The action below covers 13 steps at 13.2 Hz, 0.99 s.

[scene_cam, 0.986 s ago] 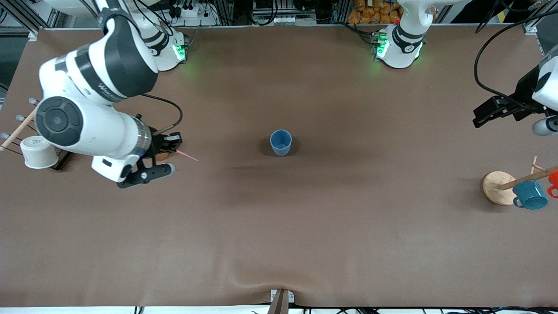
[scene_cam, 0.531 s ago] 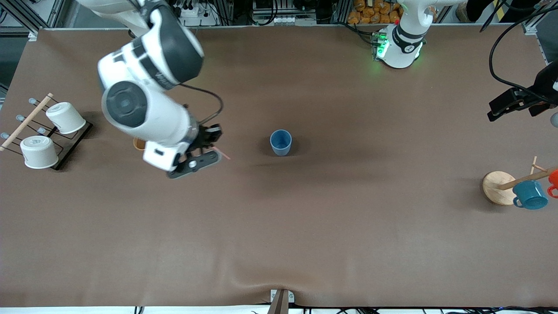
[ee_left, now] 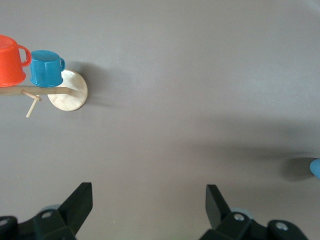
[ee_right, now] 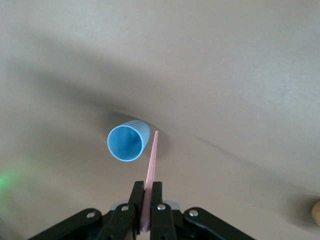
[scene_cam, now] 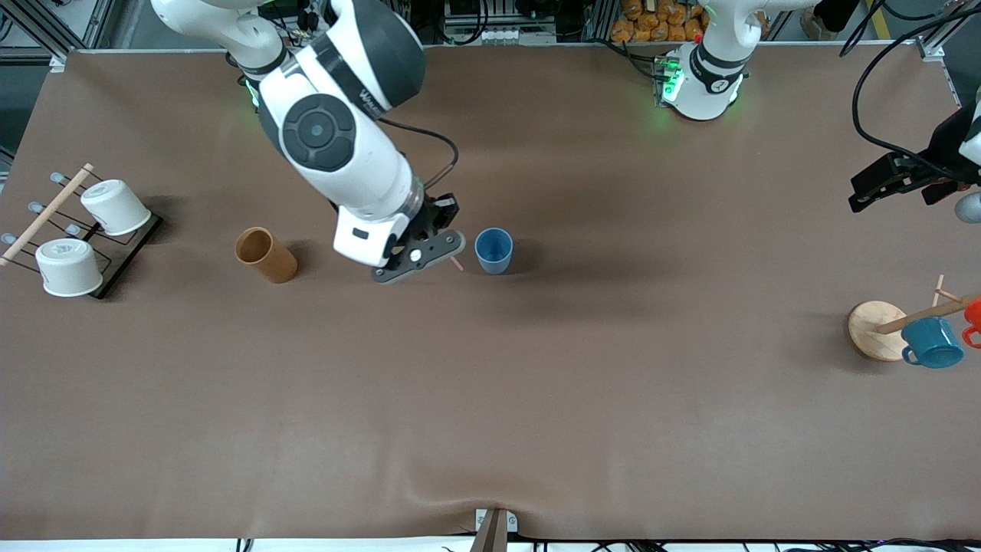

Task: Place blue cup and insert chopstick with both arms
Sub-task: 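Carry the pink chopstick over the blue cup with the right gripper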

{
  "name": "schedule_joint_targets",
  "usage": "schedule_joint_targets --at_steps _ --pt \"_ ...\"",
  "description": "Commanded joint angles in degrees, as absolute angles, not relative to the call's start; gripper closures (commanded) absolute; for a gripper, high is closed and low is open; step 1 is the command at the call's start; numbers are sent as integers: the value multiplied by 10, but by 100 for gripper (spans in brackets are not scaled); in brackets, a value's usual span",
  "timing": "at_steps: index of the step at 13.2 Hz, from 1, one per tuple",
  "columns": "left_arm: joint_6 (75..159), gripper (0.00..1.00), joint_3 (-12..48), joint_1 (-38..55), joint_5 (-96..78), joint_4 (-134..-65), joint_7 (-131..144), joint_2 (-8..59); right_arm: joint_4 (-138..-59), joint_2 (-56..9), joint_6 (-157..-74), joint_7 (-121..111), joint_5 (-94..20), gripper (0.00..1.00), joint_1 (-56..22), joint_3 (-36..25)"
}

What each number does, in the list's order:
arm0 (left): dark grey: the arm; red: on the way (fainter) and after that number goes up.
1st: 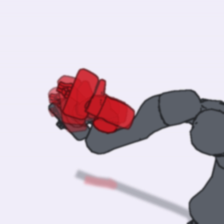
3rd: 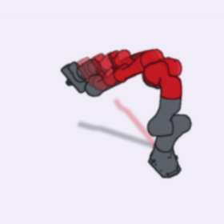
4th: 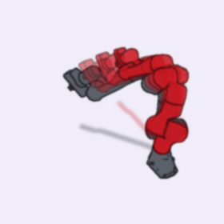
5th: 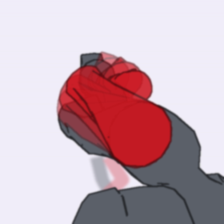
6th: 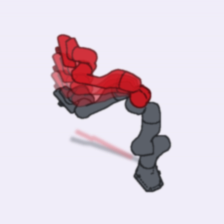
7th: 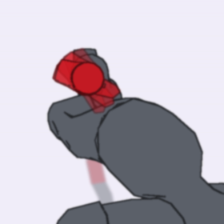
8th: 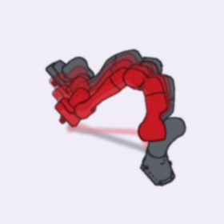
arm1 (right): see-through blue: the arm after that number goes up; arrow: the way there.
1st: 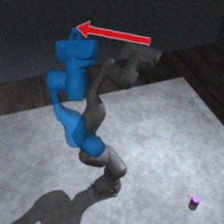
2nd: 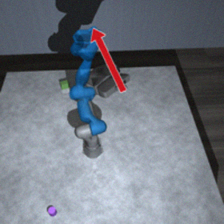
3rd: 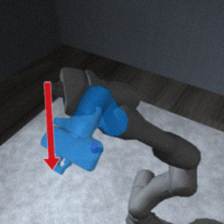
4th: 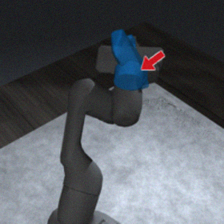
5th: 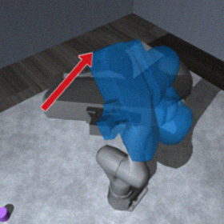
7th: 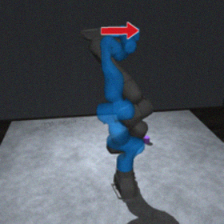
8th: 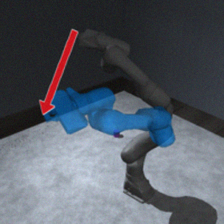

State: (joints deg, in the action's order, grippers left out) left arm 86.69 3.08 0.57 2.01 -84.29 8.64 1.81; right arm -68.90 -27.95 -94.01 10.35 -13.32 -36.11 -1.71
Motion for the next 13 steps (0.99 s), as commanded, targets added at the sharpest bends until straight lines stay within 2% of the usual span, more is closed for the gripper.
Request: schedule_joint_targets --at_steps 1,8,13 --pt "863 0 24 16 12 -855 79 1 -703 -281 -947 111 -145 100 -388 -22" --pt "863 0 20 20 12 -858 79 -6 -733 -281 -976 141 -142 100 -426 -23" --pt "863 0 -17 57 12 -860 79 -9 -759 -281 -1007 141 -134 100 -435 -25"
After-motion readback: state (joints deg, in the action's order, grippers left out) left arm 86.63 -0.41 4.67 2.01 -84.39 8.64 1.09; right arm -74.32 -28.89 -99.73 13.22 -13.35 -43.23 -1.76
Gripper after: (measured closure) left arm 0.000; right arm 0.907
